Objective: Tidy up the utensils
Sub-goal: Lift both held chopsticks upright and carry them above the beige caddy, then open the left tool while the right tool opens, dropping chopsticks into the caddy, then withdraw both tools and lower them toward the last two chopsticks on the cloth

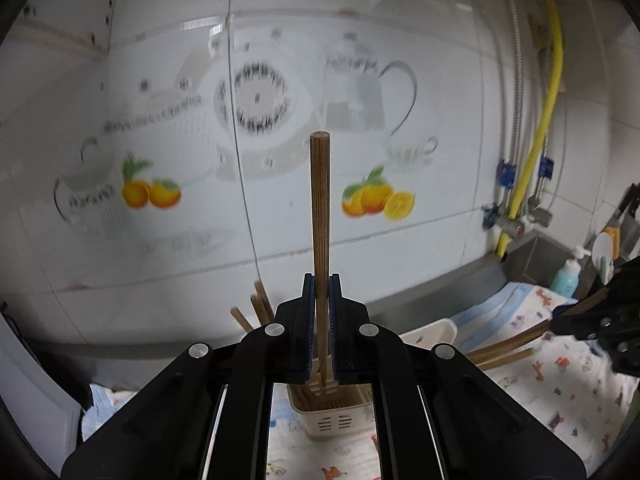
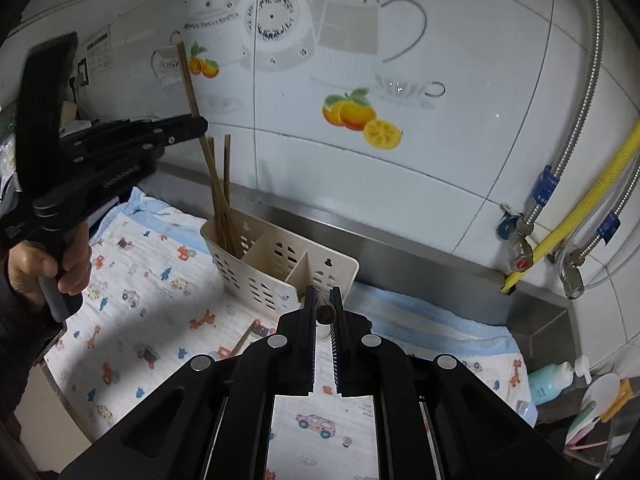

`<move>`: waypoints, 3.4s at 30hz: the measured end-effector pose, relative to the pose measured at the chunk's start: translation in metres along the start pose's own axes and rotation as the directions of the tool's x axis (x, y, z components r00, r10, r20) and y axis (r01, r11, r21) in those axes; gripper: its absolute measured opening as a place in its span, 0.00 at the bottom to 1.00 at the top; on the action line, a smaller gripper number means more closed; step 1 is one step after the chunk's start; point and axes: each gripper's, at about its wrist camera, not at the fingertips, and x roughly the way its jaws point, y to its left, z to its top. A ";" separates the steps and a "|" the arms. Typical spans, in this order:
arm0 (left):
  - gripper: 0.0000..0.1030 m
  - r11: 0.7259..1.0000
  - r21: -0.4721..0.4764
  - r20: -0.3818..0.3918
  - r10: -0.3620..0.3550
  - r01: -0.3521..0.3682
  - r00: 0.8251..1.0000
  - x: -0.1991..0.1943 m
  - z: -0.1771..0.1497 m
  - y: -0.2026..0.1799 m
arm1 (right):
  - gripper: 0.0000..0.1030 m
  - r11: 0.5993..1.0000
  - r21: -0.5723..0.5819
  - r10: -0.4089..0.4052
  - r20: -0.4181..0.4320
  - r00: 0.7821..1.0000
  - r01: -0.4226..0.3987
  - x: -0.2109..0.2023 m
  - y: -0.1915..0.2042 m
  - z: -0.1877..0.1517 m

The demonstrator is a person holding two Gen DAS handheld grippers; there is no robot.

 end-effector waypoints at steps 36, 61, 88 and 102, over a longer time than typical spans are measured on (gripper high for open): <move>0.47 0.999 -0.053 -0.062 -0.016 0.013 0.998 -0.013 -0.033 0.011 | 0.52 0.996 0.082 0.013 0.088 0.996 -0.020 -0.019 -0.002 -0.014; 0.95 0.995 -0.101 -0.083 0.010 -0.019 0.997 -0.098 -0.122 0.011 | 0.72 0.986 0.161 0.016 0.162 0.987 -0.043 -0.048 0.044 -0.109; 0.95 0.976 -0.181 -0.159 0.092 -0.121 0.983 -0.123 -0.201 0.026 | 0.70 0.977 0.212 0.010 0.114 0.993 -0.034 -0.008 0.112 -0.211; 0.95 0.966 -0.215 -0.183 0.101 -0.140 0.978 -0.120 -0.216 0.037 | 0.46 0.966 0.248 0.062 0.041 0.997 -0.070 0.035 0.132 -0.233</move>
